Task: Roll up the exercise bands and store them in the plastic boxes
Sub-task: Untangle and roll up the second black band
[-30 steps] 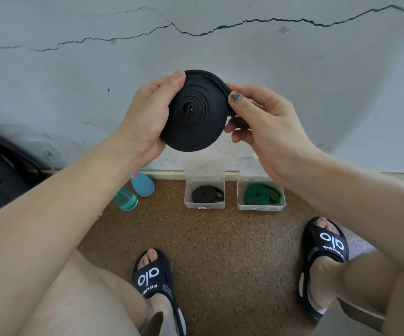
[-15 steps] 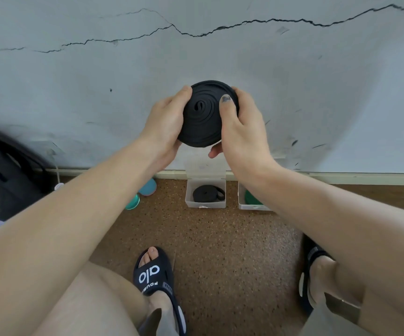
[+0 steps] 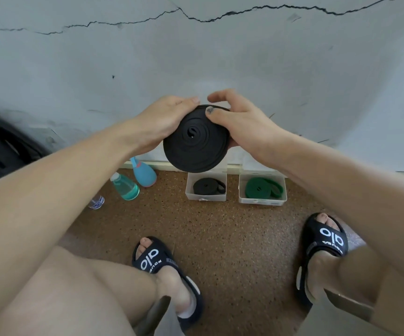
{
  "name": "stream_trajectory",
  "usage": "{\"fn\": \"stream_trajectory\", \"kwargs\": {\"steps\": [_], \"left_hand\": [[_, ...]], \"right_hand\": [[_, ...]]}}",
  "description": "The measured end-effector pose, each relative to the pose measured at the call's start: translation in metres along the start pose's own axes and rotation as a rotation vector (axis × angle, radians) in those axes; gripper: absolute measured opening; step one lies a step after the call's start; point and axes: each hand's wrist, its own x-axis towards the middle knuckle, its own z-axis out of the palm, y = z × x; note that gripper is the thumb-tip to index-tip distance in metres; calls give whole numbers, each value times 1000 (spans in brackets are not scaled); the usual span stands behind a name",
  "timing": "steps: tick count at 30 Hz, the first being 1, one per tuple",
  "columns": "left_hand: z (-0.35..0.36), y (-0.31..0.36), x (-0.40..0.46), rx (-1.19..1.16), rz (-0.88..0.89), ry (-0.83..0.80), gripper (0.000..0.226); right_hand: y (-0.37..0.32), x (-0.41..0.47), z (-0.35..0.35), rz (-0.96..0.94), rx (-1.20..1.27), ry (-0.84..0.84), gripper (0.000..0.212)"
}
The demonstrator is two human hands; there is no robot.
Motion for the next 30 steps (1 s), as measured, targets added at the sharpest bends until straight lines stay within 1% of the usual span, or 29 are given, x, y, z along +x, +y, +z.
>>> {"fn": "stream_trajectory", "kwargs": {"steps": [2,4,5,8,10,12,14,17,19,20,21,24,27,30], "left_hand": [[-2,-2,-1,-71,-55,-65,37],[-7,-7,-3,-118,-113,-146,37],[-9,-10,-4,-112,-115,-172,36],[-14,-22,1,-185,-114,-174,34],[-16,-27,8,-263,-168,-155,34],[-16,-36,16,-288,-204,-160,34],[-13,-47,24,-274,-221,-205,33],[-10,-69,35,-151,-243,-313,32],[-9,-90,45,-65,-258,-327,34],[-6,-102,51,-58,-266,-311,37],[-2,-116,57,-72,-272,-279,38],[17,-157,78,-192,-319,-158,29],[42,-196,95,-323,-439,-126,34],[71,-236,109,-355,-513,-87,40]], "right_hand": [[3,2,-1,8,-12,-16,21],[6,4,0,33,-39,-57,17],[6,5,1,41,-54,-76,15],[6,11,4,28,-56,-114,7],[7,19,5,36,-63,-110,7],[12,30,2,60,-99,-114,7],[23,42,-1,101,-149,-112,7],[52,58,1,145,-189,-128,9],[78,68,9,174,-170,-138,9],[90,73,13,197,-154,-135,10],[102,78,16,221,-139,-121,11],[141,98,25,300,-54,-9,11],[189,117,36,419,43,153,13],[242,131,50,527,109,262,19]]}}
